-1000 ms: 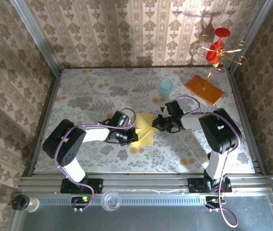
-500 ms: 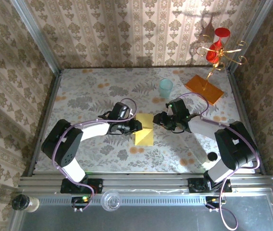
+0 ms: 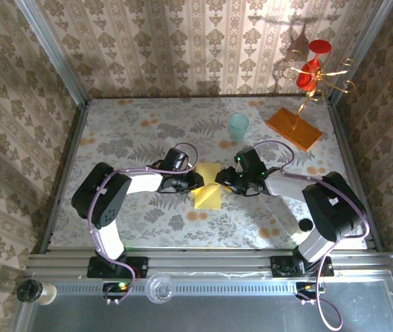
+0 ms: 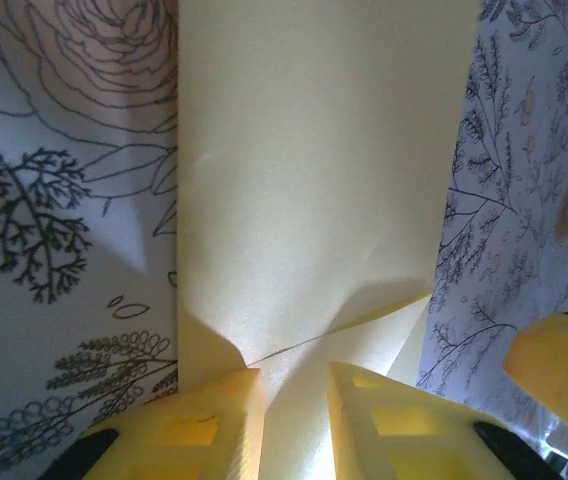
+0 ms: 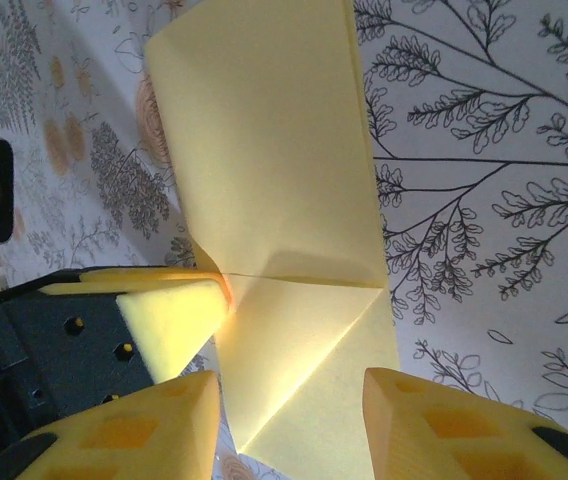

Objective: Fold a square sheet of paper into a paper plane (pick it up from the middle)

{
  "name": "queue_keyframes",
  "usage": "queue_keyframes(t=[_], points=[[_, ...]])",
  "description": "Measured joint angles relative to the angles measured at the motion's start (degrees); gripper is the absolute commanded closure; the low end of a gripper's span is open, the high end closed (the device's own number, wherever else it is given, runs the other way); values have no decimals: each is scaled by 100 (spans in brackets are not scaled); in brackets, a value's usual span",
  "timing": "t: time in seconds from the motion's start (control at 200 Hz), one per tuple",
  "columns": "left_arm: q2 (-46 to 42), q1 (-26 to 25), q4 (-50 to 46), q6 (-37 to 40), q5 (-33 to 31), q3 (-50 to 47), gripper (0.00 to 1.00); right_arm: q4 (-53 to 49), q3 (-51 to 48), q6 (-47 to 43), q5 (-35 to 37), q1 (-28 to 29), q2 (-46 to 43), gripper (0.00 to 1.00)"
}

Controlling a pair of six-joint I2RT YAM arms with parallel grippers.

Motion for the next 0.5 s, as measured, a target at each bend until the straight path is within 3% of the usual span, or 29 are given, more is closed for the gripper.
queue_keyframes(t=[0.16, 0.355, 0.5], points=[[2, 9, 195, -127, -57, -76, 75, 57, 2, 236, 81, 61, 184, 59], [0, 37, 444, -306, -39, -203, 75, 151, 2, 424, 79, 197, 271, 72], [-2, 44, 575, -450, -46, -269, 77, 247, 2, 466, 79, 262, 365, 73]])
